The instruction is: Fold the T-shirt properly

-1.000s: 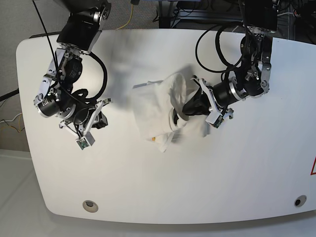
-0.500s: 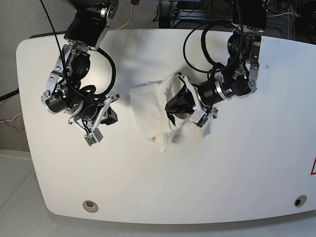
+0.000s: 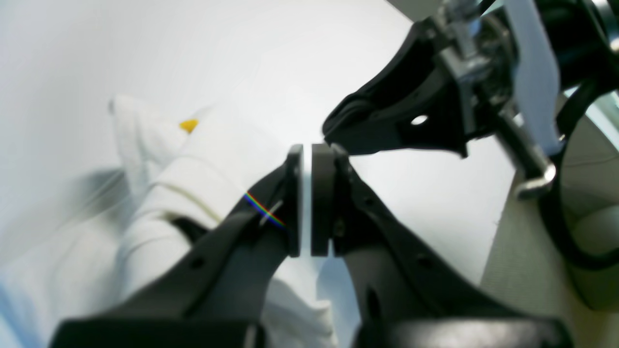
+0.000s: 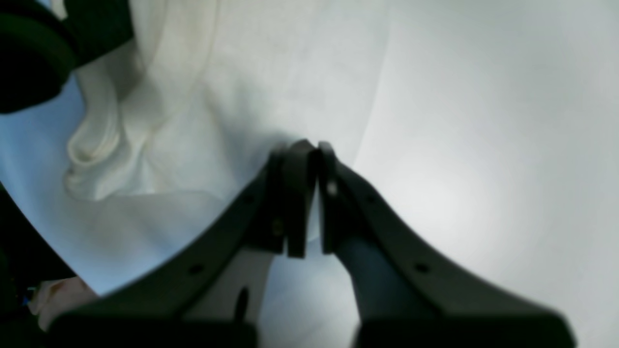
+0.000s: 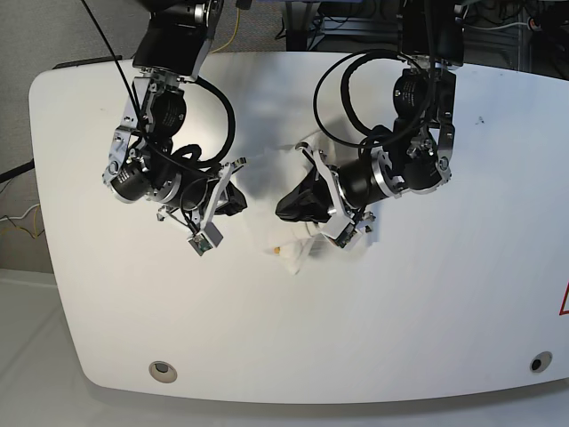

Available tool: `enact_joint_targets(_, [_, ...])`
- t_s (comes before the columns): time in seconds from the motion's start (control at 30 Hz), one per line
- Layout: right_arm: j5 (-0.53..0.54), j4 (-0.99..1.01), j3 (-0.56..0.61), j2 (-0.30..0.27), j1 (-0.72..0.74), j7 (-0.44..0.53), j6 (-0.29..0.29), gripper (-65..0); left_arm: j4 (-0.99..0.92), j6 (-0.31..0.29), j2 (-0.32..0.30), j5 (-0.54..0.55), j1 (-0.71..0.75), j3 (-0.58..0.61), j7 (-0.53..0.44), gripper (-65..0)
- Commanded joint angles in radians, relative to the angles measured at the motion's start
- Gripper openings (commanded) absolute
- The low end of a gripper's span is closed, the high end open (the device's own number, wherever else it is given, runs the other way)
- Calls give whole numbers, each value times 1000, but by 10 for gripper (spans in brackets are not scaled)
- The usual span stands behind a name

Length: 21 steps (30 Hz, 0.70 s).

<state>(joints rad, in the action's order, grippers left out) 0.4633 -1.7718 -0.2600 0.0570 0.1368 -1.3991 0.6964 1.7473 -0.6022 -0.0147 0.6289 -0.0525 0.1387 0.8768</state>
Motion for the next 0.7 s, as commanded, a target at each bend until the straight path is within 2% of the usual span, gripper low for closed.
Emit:
enact_joint_targets(0.0, [10,-20,11,19,13,11,2,-621,19,-2,2,19,-16,-3,-18,-634])
enact_joint_targets(0.2, [10,-20,12,36,13,7,2,-621,19,-2,-1,16,-13,-7,-20,-634])
enact_joint_targets(0.37, [10,-20,14,68,14,5,2,-621,19,-2,-41,18,-13,-7,-21,-634])
enact_joint_targets(0.67, [7,-17,101,93,14,3,2,-621,19,-2,-83,18,-10,-34,-23,-634])
